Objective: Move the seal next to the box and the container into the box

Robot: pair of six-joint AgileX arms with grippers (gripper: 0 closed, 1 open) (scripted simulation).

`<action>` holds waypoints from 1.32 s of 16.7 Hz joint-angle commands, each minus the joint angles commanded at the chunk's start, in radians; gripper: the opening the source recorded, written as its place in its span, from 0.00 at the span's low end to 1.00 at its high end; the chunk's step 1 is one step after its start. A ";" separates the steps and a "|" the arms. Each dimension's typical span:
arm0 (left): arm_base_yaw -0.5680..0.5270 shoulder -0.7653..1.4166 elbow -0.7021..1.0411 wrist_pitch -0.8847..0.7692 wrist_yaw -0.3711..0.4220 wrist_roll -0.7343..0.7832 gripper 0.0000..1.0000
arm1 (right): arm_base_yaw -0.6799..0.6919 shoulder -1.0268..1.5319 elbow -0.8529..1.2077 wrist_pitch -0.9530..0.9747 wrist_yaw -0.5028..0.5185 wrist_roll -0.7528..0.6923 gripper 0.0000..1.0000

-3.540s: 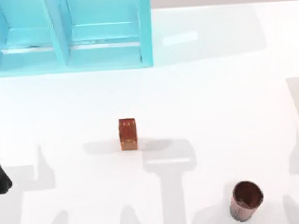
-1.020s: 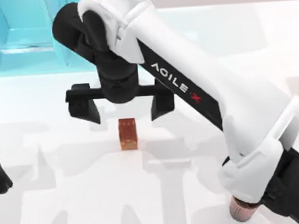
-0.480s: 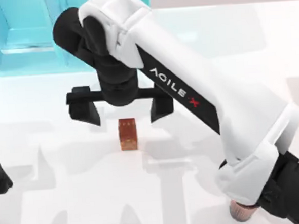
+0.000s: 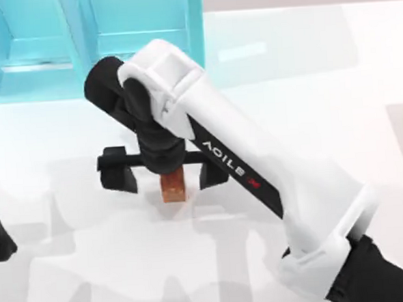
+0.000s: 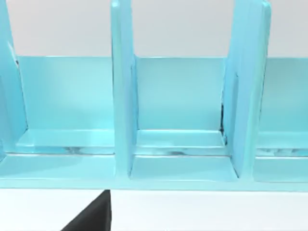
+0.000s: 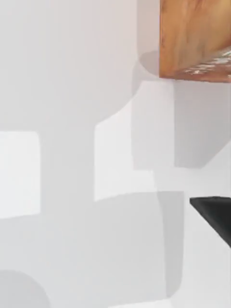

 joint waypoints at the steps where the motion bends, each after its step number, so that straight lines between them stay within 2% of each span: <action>1: 0.000 0.000 0.000 0.000 0.000 0.000 1.00 | 0.000 0.007 0.007 -0.001 0.000 0.000 1.00; 4: 0.000 0.000 0.000 0.000 0.000 0.000 1.00 | 0.000 0.007 0.007 -0.001 0.000 0.000 1.00; 17: 0.000 0.000 0.000 0.000 0.000 0.000 1.00 | 0.000 0.007 0.007 -0.001 0.000 0.000 0.02; 22: 0.000 0.000 0.000 0.000 0.000 0.000 1.00 | 0.000 0.007 0.007 -0.001 0.000 0.000 0.00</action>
